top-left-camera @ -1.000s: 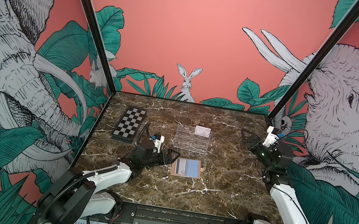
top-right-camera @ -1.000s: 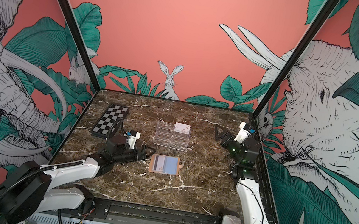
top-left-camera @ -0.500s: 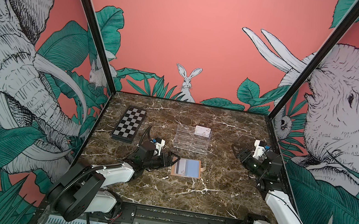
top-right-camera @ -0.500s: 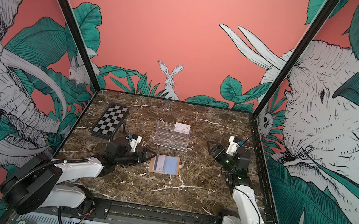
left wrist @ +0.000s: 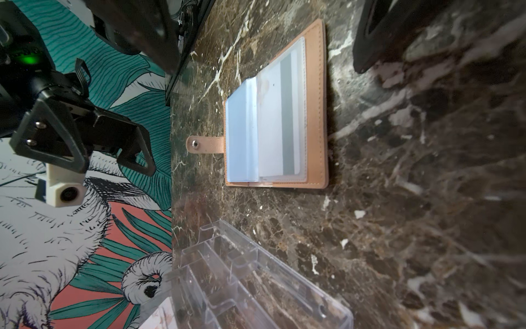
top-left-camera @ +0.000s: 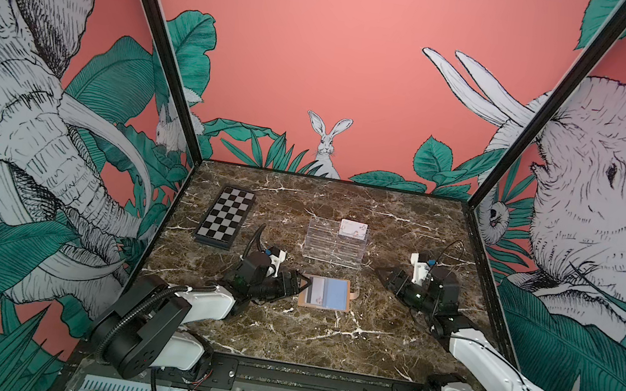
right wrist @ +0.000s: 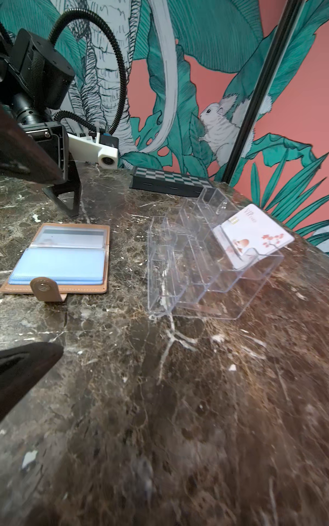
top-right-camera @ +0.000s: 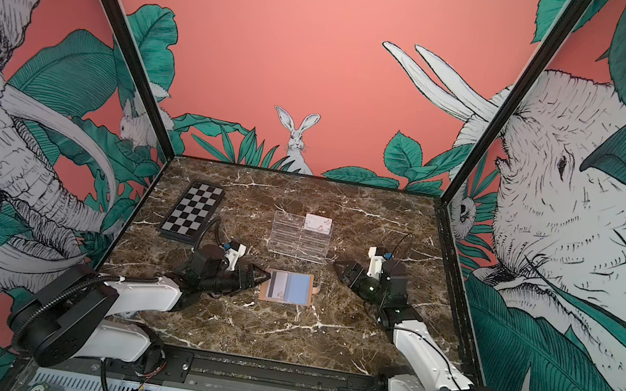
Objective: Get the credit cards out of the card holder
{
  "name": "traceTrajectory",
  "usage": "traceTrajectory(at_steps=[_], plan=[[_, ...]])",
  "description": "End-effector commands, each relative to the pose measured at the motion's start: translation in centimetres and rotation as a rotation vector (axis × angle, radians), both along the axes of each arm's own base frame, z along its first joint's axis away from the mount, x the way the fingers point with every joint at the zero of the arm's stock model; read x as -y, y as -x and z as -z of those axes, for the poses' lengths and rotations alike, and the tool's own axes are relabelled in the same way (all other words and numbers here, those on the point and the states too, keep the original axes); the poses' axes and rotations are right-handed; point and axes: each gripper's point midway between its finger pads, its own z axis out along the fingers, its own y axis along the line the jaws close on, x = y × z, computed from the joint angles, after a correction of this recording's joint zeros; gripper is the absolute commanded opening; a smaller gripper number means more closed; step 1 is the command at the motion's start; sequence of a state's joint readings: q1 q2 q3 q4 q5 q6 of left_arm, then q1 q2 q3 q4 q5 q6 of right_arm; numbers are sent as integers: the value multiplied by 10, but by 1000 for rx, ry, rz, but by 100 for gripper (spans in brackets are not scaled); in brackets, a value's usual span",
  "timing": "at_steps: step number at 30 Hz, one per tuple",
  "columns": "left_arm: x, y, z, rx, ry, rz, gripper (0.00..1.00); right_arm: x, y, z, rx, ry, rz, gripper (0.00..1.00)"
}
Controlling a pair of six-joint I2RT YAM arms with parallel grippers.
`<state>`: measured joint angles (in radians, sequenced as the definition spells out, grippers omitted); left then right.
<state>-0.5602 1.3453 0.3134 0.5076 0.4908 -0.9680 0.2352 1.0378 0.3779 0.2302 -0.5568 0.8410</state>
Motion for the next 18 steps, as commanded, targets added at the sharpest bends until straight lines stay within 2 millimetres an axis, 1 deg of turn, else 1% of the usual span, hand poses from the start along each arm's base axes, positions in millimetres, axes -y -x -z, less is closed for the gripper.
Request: traceTrajectory(at_steps=[1, 7, 15, 18], plan=[[-1, 2, 2, -5, 16, -4, 96, -12, -4, -7, 45, -6, -10, 85], [1, 4, 5, -24, 18, 10, 96, -27, 1, 4, 28, 12, -46, 85], [4, 3, 8, -33, 27, 18, 95, -40, 4, 10, 22, 23, -74, 84], [4, 4, 12, -45, 22, 17, 95, -46, 4, 12, 22, 39, -93, 84]])
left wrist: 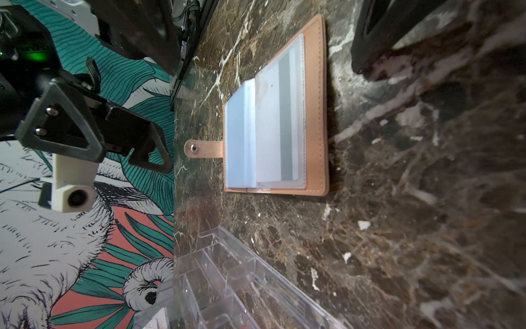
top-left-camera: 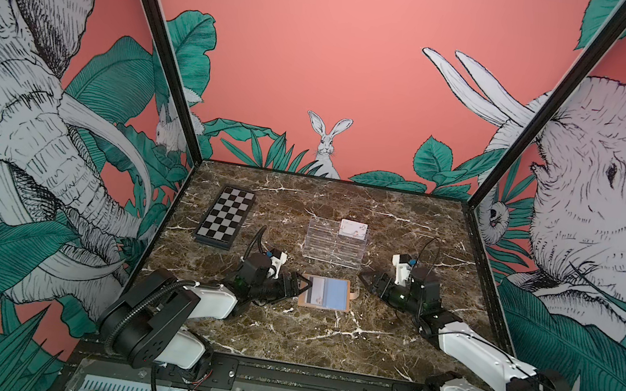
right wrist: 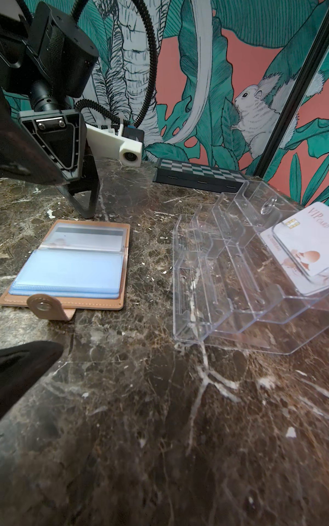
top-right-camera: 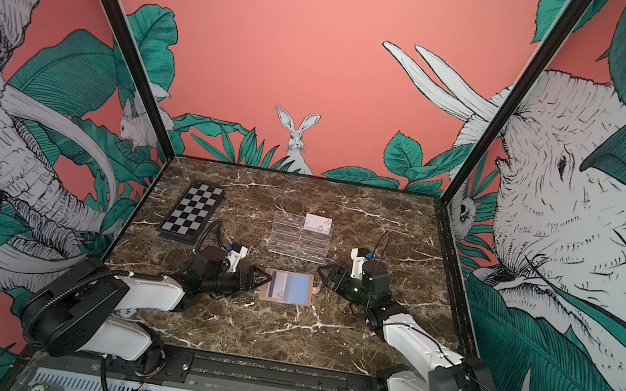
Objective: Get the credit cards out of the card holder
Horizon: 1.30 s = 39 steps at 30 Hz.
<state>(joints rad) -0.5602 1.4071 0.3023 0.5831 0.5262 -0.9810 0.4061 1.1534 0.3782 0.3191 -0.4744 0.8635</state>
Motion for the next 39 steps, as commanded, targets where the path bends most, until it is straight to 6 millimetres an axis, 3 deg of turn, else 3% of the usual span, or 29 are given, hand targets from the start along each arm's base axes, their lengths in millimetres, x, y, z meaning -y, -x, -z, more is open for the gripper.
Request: traceTrajectory(at_steps=[1, 20, 33, 39], plan=[[0, 1, 6, -28, 2, -3, 95, -8, -7, -8, 47, 4, -14, 84], [3, 1, 13, -47, 19, 3, 90, -62, -4, -11, 70, -28, -127, 77], [7, 1, 9, -40, 43, 19, 82, -78, -5, 8, 33, -9, -159, 49], [10, 1, 8, -47, 56, 30, 79, -77, -7, 27, -4, 23, -144, 35]])
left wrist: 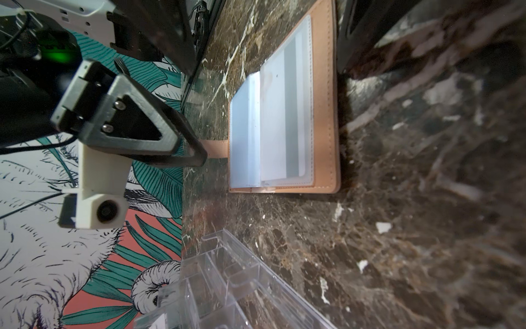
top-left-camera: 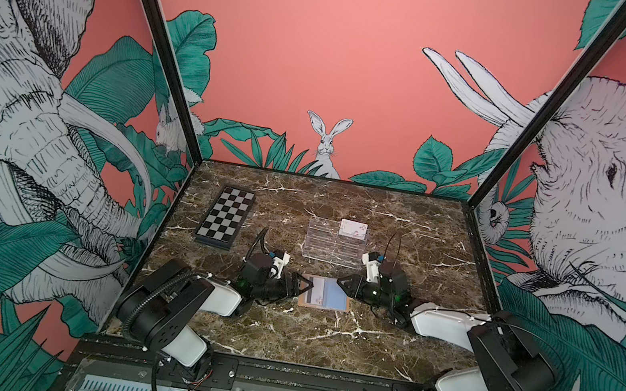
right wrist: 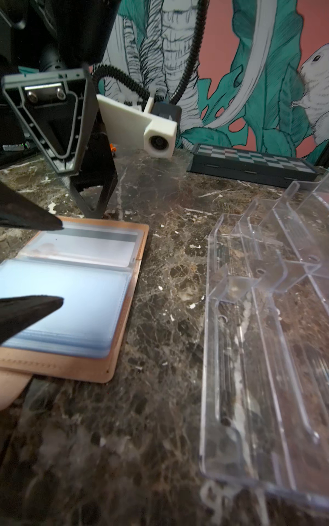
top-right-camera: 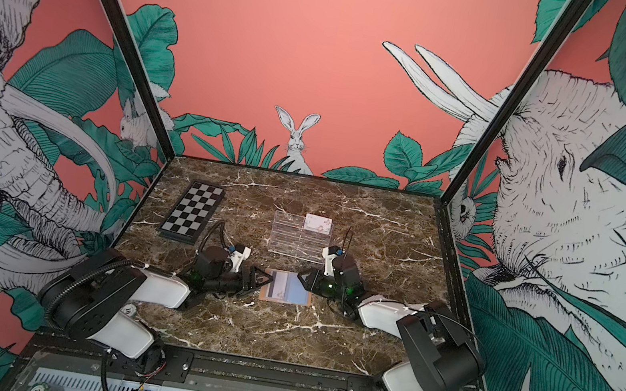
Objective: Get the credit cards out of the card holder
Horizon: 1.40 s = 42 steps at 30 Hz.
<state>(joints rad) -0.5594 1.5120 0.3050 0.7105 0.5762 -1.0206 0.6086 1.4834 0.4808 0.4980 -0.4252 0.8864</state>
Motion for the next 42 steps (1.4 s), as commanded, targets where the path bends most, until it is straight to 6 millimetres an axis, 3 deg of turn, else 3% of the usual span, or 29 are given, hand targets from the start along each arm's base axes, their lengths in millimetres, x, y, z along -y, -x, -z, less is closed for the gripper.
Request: traceTrajectory(at_steps=[1, 9, 23, 26, 42], plan=[[0, 3, 3, -22, 6, 9, 79, -7, -9, -4, 32, -13, 4, 34], [7, 3, -8, -9, 48, 34, 76, 2, -7, 25, -18, 54, 29, 25], [26, 0, -32, 47, 153, 72, 72, 11, 3, 43, -52, 80, 41, 24], [31, 1, -35, 57, 162, 83, 65, 12, 6, 52, -75, 95, 38, 23], [28, 1, -20, 43, 130, 63, 33, 12, 8, 55, -82, 96, 30, 23]])
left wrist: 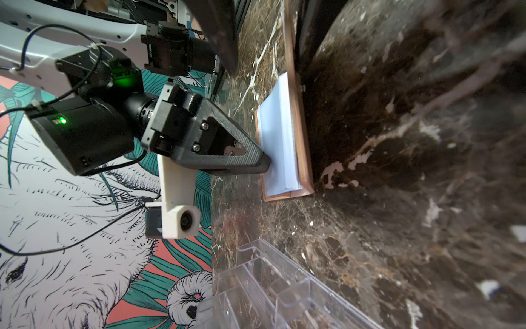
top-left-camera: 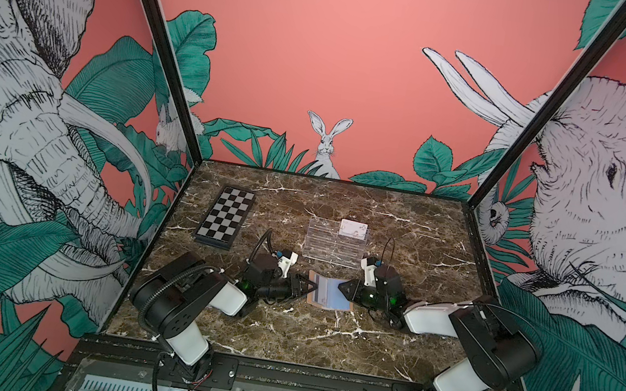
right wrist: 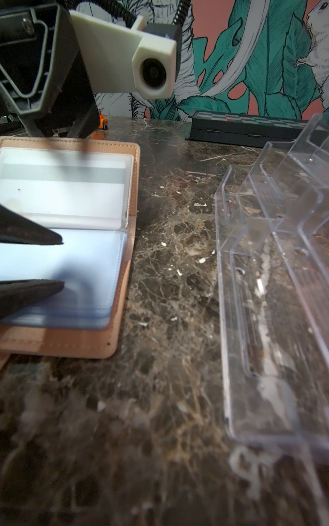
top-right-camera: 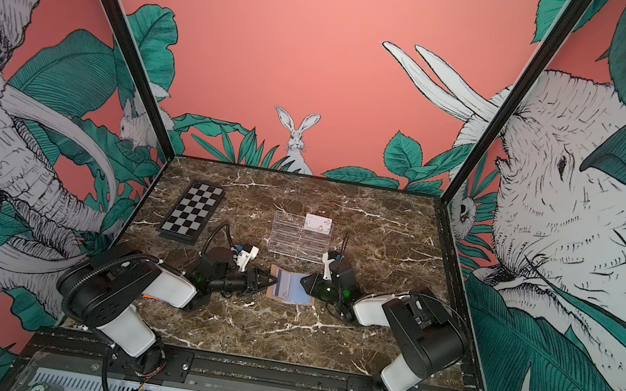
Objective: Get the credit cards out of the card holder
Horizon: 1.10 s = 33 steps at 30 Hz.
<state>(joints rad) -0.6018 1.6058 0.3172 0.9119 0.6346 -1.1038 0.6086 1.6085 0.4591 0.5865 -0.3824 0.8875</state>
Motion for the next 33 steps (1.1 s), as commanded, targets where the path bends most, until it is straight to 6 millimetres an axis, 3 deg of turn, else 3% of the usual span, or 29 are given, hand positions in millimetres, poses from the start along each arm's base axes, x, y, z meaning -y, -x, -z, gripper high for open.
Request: traceTrajectory(at_steps=[1, 12, 23, 33], plan=[[3, -2, -5, 28, 17, 2, 32, 6, 11, 18, -48, 42, -4, 23], [4, -2, -6, 33, 26, 8, 25, 6, 12, 20, -54, 49, -11, 23], [9, -5, -11, 42, 59, 17, 8, 5, 13, 22, -61, 49, -18, 23], [13, -7, -20, 62, 125, 18, 5, 3, 14, 22, -64, 39, -26, 22]])
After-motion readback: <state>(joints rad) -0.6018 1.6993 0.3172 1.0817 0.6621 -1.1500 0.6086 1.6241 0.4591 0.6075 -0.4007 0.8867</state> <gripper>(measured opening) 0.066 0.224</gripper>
